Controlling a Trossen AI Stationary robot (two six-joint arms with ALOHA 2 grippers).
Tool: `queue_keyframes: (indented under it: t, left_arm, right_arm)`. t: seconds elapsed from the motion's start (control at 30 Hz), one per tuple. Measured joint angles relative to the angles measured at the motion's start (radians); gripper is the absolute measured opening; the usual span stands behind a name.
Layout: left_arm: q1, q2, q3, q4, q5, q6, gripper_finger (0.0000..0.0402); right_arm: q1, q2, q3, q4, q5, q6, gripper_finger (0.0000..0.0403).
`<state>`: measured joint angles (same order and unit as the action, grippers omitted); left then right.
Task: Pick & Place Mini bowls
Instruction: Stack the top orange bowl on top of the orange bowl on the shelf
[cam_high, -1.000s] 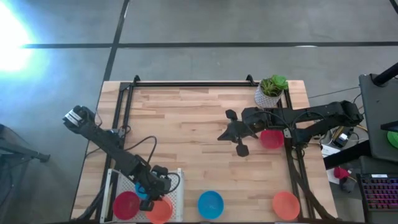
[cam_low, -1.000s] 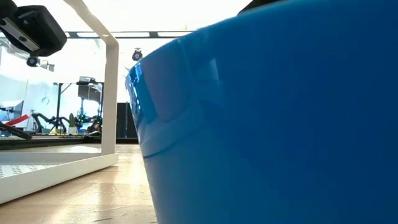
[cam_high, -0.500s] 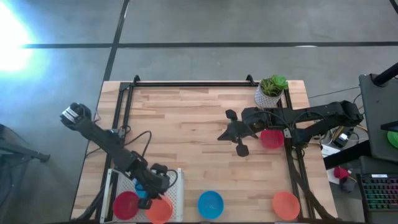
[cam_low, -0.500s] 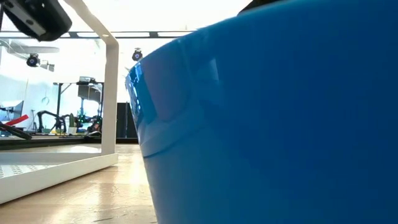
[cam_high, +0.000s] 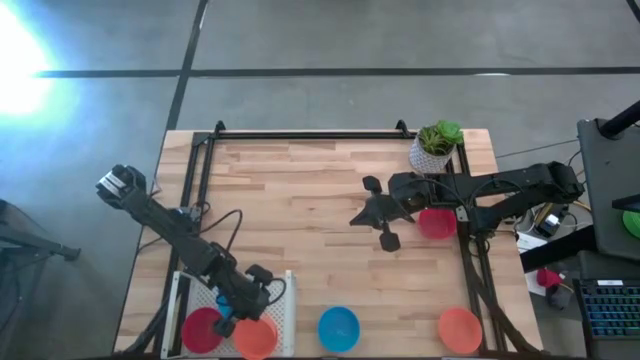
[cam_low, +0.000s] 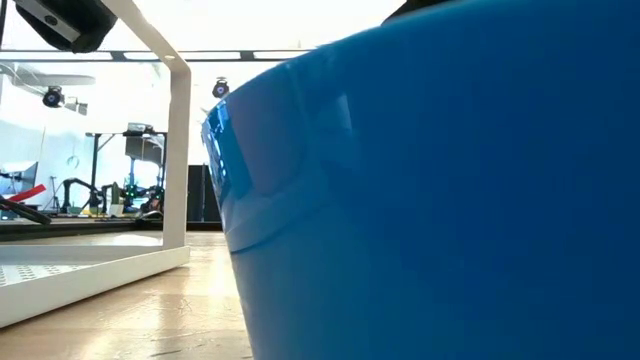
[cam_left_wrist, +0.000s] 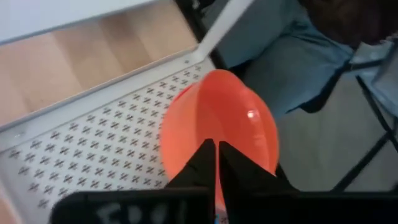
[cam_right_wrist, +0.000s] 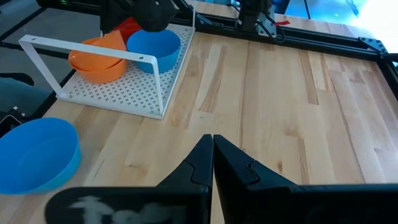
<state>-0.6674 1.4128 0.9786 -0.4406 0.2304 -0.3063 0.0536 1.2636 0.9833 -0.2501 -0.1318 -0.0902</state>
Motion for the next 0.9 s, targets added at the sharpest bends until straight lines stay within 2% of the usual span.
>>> queue_keyframes:
  t: [0.17,0.57,0.9]
  left_arm:
    - [0.0,0.0,-0.004,0.023,0.019,0.033,0.0001]
    - [0.007,0.0,-0.069,0.035,-0.018,0.02,0.0]
    - [0.01,0.0,-0.151,0.151,-0.024,-0.009,0.0]
  right_arm:
    - [0.0,0.0,0.0,0.0,0.0,0.0,0.0008]
    - [0.0,0.0,0.0,0.0,0.0,0.001,0.0008]
    - [0.0,0.0,0.0,0.0,0.0,0.004,0.0008]
